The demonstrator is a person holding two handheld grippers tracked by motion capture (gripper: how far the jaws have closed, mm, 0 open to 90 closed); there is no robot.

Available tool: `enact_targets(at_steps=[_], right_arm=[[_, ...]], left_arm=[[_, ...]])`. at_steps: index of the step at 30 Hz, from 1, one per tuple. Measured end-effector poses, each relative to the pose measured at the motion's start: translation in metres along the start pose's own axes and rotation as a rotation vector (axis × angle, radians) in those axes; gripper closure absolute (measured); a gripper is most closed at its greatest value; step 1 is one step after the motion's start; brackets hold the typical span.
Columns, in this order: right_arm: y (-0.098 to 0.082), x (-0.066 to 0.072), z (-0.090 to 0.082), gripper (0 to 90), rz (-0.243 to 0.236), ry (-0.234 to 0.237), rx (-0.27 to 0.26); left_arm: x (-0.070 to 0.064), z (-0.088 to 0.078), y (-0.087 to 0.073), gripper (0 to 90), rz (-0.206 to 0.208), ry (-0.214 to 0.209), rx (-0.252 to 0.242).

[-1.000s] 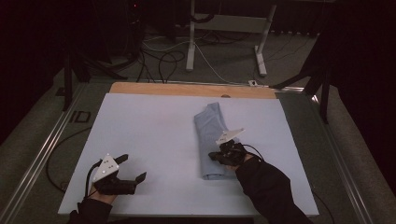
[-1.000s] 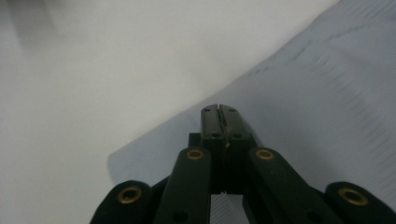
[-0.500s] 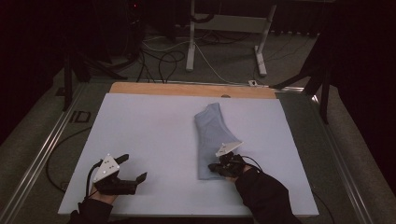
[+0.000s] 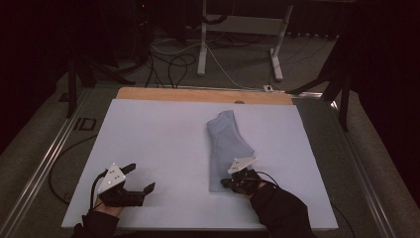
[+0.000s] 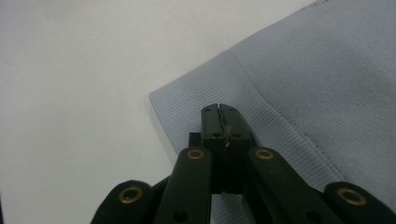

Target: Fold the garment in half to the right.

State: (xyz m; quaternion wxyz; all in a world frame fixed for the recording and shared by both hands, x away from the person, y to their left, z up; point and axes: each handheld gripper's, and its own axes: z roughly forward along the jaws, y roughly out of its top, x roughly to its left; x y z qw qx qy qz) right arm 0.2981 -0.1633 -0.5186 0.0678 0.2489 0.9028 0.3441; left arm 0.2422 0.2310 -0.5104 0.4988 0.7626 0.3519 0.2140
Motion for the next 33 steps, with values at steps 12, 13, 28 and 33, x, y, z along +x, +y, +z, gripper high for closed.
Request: enact_targets(at_steps=[12, 13, 28, 33], right_arm=[[-0.001, -0.007, -0.002, 82.4, 0.043, 0.043, -0.046], [0.0, -0.008, -0.004, 81.2, 0.038, 0.048, -0.055], [0.017, -0.006, -0.025, 28.0, 0.01, 0.056, -0.169], [0.02, -0.008, -0.029, 7.3, 0.025, 0.063, -0.182]], left_arm=[[0.0, 0.0, -0.001, 5.5, -0.001, 0.003, 0.004], [0.0, -0.001, -0.001, 5.5, 0.001, 0.004, 0.003], [0.004, -0.005, 0.0, 5.5, -0.002, 0.012, 0.0], [0.004, -0.005, 0.0, 5.5, -0.003, 0.011, 0.002]])
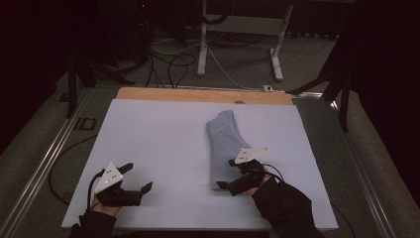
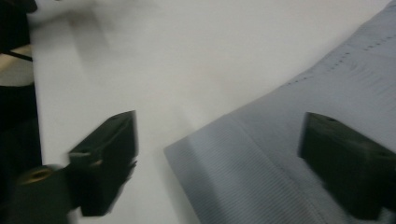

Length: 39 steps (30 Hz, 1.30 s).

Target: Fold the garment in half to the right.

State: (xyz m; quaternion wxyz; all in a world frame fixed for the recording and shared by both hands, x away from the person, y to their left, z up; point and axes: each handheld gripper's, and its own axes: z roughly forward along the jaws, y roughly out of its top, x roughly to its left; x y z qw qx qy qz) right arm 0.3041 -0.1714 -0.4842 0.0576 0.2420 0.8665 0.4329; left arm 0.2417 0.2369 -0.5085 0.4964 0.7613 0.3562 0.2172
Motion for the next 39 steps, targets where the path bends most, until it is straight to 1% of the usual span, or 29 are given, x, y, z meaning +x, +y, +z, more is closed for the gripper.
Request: enact_targets(at_steps=[1, 2, 4, 8, 9, 11, 12, 13, 14, 15, 17, 18, 19, 20, 21, 22, 24, 29, 32, 33, 34, 37, 39], right_arm=[[0.0, -0.001, -0.001, 7.3, 0.005, 0.003, -0.01], [0.001, -0.001, -0.001, 7.3, 0.003, -0.006, -0.009], [0.002, -0.002, -0.003, 7.3, -0.015, -0.017, -0.02], [0.004, -0.003, -0.004, 7.4, -0.028, -0.023, -0.019], [0.006, -0.004, -0.005, 7.4, -0.036, -0.038, -0.024], [0.007, -0.006, -0.007, 7.4, -0.037, -0.041, -0.04], [0.008, -0.006, -0.008, 7.4, -0.042, -0.052, -0.046], [0.008, -0.007, -0.01, 7.4, -0.055, -0.062, -0.048], [0.008, -0.007, -0.01, 7.4, -0.055, -0.062, -0.048], [0.008, -0.008, -0.013, 7.4, -0.054, -0.079, -0.067], [0.008, -0.01, -0.017, 7.4, -0.052, -0.094, -0.073], [0.008, -0.01, -0.019, 7.4, -0.054, -0.099, -0.074], [0.008, -0.011, -0.021, 7.4, -0.054, -0.106, -0.074], [0.008, -0.011, -0.021, 7.4, -0.054, -0.106, -0.074], [0.007, -0.012, -0.025, 7.4, -0.052, -0.114, -0.086], [0.007, -0.012, -0.028, 7.4, -0.05, -0.114, -0.085], [0.006, -0.013, -0.032, 7.4, -0.054, -0.122, -0.088], [0.0, -0.013, -0.042, 7.4, -0.05, -0.121, -0.093], [-0.003, -0.014, -0.045, 7.4, -0.043, -0.132, -0.098], [-0.008, -0.014, -0.048, 7.4, -0.031, -0.137, -0.103], [-0.01, -0.015, -0.049, 7.4, -0.034, -0.146, -0.106], [-0.018, -0.017, -0.053, 7.4, -0.017, -0.153, -0.114], [-0.023, -0.017, -0.055, 7.4, -0.014, -0.164, -0.112]], left_arm=[[0.0, 0.0, 0.0, 5.5, 0.004, 0.0, 0.001], [0.0, 0.0, 0.0, 5.5, 0.004, -0.001, 0.003], [0.001, 0.0, 0.0, 5.4, 0.001, -0.001, 0.005], [0.001, -0.001, 0.001, 5.3, 0.005, -0.007, 0.004], [0.002, -0.002, 0.001, 5.1, 0.0, -0.013, 0.002], [0.002, -0.002, 0.001, 5.0, -0.002, -0.018, 0.001], [0.003, -0.003, 0.001, 4.7, 0.0, -0.025, 0.0], [0.003, -0.003, 0.001, 4.0, 0.002, -0.028, 0.003], [0.003, -0.003, 0.001, 3.7, 0.002, -0.028, 0.003], [0.004, -0.004, 0.001, 3.6, 0.0, -0.033, 0.002], [0.004, -0.004, 0.001, 3.0, 0.002, -0.035, 0.002], [0.004, -0.005, 0.002, 2.5, 0.013, -0.047, 0.0], [0.004, -0.005, 0.002, 2.3, 0.013, -0.047, 0.0], [0.004, -0.006, 0.002, 2.3, 0.016, -0.056, 0.0], [0.004, -0.006, 0.003, 1.6, 0.02, -0.07, 0.003], [0.003, -0.006, 0.003, 1.4, 0.023, -0.081, 0.005], [0.003, -0.006, 0.003, 0.9, 0.027, -0.092, 0.017], [0.003, -0.006, 0.003, 0.6, 0.031, -0.096, 0.029], [0.004, -0.006, 0.003, 0.6, 0.03, -0.095, 0.025], [0.004, -0.007, 0.003, 0.5, 0.033, -0.094, 0.023], [0.004, -0.008, 0.003, 0.5, 0.033, -0.092, 0.024], [0.006, -0.009, 0.003, 0.4, 0.031, -0.091, 0.03], [0.006, -0.009, 0.002, 0.3, 0.036, -0.086, 0.038]])
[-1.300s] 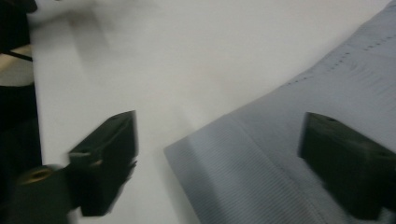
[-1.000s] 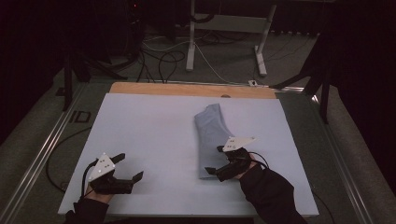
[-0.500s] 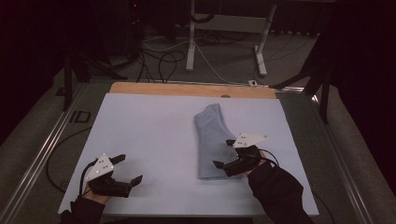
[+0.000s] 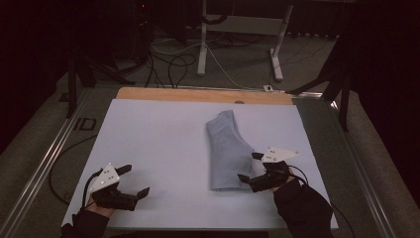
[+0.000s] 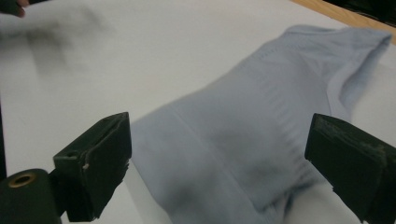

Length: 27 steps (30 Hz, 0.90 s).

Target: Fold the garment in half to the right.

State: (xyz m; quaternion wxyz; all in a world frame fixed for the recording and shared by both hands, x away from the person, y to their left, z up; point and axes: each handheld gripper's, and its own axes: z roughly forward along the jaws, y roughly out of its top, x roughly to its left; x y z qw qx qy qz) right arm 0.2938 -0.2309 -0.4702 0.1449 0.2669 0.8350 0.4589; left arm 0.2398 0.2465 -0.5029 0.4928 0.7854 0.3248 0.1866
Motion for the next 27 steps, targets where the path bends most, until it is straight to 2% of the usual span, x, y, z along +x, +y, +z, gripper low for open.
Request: enact_targets(at_steps=[8, 12, 20, 23, 27], right_arm=[[-0.02, -0.005, -0.008, 7.4, 0.023, -0.033, 0.003], [-0.037, -0.006, -0.014, 7.4, 0.052, -0.046, 0.005], [-0.06, -0.008, -0.022, 7.4, 0.109, -0.094, 0.008], [-0.065, -0.006, -0.023, 7.4, 0.101, -0.112, 0.017], [-0.073, -0.007, -0.026, 7.4, 0.125, -0.126, 0.026]], left_arm=[[0.002, -0.005, -0.001, 0.3, -0.001, 0.008, 0.0], [0.002, -0.008, -0.003, 0.3, 0.015, 0.003, 0.005], [0.005, -0.012, -0.007, 0.3, -0.004, 0.004, -0.001], [0.005, -0.012, -0.009, 0.3, -0.006, 0.001, -0.002], [0.005, -0.012, -0.012, 0.3, -0.004, 0.004, 0.003]])
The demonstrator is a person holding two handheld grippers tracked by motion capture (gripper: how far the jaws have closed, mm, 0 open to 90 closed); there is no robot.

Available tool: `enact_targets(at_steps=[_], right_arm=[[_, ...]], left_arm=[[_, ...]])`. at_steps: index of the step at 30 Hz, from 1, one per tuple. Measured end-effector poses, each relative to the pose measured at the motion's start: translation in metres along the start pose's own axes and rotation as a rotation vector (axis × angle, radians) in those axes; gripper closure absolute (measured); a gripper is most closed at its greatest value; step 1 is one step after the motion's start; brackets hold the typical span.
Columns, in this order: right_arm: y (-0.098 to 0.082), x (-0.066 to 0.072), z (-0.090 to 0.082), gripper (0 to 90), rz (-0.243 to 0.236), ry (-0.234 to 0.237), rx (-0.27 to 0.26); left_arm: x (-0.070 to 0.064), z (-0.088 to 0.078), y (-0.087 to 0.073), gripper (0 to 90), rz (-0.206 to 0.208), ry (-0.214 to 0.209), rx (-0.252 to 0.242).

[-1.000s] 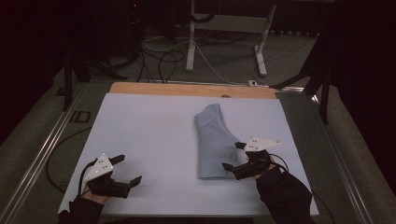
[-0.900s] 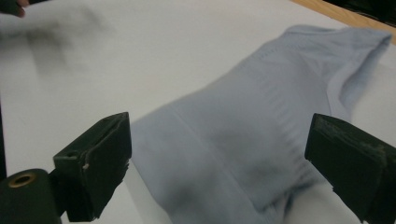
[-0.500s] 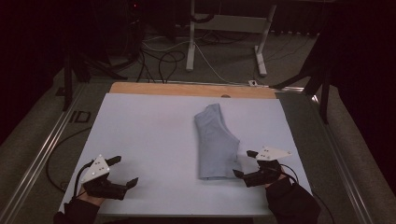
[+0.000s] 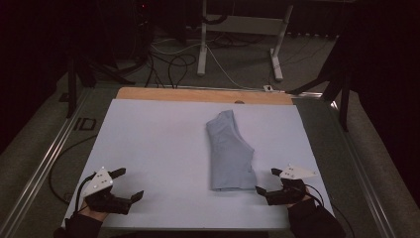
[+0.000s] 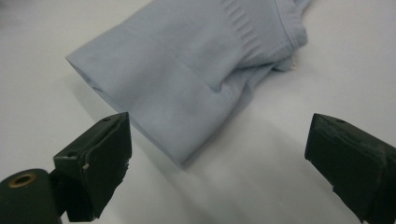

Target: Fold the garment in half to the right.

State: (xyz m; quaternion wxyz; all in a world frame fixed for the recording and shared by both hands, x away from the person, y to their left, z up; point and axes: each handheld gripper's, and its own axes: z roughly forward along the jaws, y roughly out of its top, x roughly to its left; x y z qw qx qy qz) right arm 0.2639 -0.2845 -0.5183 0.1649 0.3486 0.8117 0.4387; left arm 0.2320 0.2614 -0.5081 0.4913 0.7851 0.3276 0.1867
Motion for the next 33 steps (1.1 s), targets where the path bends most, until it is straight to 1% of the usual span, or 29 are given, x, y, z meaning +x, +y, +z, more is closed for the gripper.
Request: enact_targets(at_steps=[2, 5, 7, 10, 14, 15, 17, 20, 21, 26, 30, 33], right_arm=[[-0.0013, -0.0001, -0.0003, 7.4, 0.0, -0.004, 0.001], [-0.005, -0.0014, 0.0005, 7.6, 0.0, -0.018, 0.009], [-0.0053, -0.0038, 0.0009, 7.6, 0.004, -0.023, -0.002], [-0.0046, -0.005, 0.0022, 7.6, 0.023, -0.015, -0.022], [-0.0039, -0.0037, 0.0062, 7.6, 0.013, -0.014, -0.01], [-0.0036, -0.0026, 0.0074, 7.6, 0.003, -0.009, -0.005], [-0.0033, -0.0026, 0.0073, 7.6, -0.001, -0.017, -0.004], [-0.0031, -0.0029, 0.0067, 7.6, 0.01, -0.014, -0.009], [-0.0028, -0.0024, 0.0061, 7.6, 0.007, -0.019, -0.005], [-0.0027, -0.0022, 0.0068, 7.6, -0.002, -0.013, -0.002], [-0.0022, -0.0018, 0.006, 7.6, 0.004, -0.011, -0.002], [-0.0015, -0.0014, 0.0053, 7.6, -0.005, -0.019, -0.002]], left_arm=[[0.0, 0.0002, -0.0005, 0.3, -0.001, 0.001, 0.0], [-0.0008, 0.0019, -0.0018, 0.3, 0.009, 0.002, 0.005], [-0.0014, 0.0028, -0.0024, 0.3, 0.006, 0.002, 0.003], [-0.0026, 0.0045, -0.003, 0.3, 0.013, 0.001, 0.008], [-0.0035, 0.0054, -0.0032, 0.2, 0.014, 0.002, 0.01], [-0.004, 0.0053, -0.003, 0.3, 0.018, 0.003, 0.011], [-0.0042, 0.0045, -0.0026, 0.3, 0.018, 0.009, 0.006], [-0.0043, 0.0037, -0.0024, 0.3, 0.016, 0.008, 0.001], [-0.0049, 0.003, -0.0021, 0.3, 0.02, 0.008, -0.003], [-0.0049, 0.003, -0.002, 0.3, 0.018, 0.008, -0.005], [-0.0056, 0.0034, -0.0021, 0.3, 0.017, 0.006, -0.004], [-0.0058, 0.0035, -0.0019, 0.3, 0.017, 0.007, -0.006]])
